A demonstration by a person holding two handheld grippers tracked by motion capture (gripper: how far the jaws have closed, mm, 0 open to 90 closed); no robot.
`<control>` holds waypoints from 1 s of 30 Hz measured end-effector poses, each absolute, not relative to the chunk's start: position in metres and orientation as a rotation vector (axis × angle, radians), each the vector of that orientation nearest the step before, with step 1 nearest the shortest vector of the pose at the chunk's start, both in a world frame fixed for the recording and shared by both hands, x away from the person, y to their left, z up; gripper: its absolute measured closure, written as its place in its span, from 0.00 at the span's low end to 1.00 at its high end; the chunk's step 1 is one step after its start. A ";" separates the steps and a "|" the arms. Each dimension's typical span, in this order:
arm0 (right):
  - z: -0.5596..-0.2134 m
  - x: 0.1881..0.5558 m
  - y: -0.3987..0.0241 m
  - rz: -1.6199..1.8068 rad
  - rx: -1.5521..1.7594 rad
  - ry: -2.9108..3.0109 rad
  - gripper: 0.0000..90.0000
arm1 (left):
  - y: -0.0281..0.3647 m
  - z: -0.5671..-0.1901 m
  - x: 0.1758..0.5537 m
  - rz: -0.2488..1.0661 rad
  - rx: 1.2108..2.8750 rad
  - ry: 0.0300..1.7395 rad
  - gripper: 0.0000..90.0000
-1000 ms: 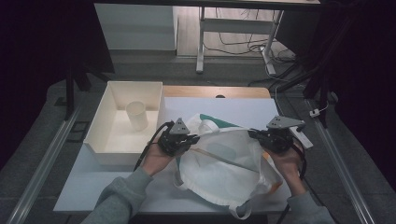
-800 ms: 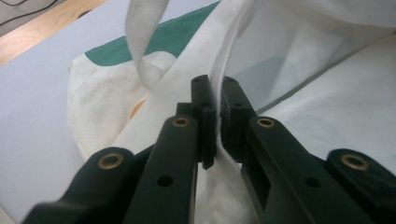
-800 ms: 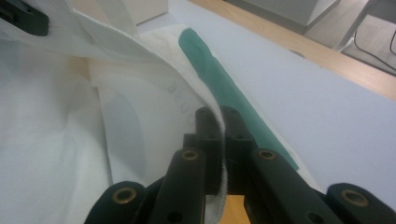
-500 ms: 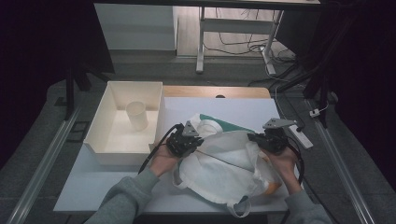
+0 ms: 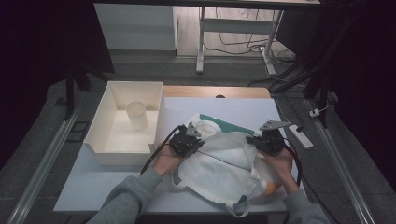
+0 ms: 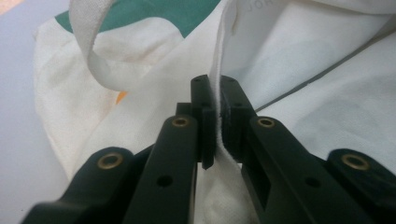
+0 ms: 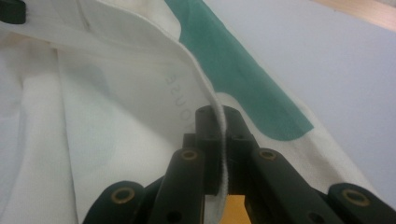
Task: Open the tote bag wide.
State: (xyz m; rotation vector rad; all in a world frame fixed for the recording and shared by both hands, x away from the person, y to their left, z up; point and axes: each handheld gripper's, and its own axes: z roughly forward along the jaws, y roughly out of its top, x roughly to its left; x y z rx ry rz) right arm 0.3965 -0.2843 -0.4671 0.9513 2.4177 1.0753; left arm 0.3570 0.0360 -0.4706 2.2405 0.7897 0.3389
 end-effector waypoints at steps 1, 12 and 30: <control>-0.468 0.397 -0.285 1.072 0.952 2.420 0.97 | 0.036 -0.471 0.357 0.337 2.242 0.792 0.95; -0.484 0.402 -0.284 1.043 0.993 2.455 0.97 | 0.034 -0.484 0.366 0.305 2.257 0.815 0.94; -0.484 0.401 -0.284 1.057 0.986 2.456 0.95 | 0.035 -0.488 0.365 0.298 2.249 0.808 0.92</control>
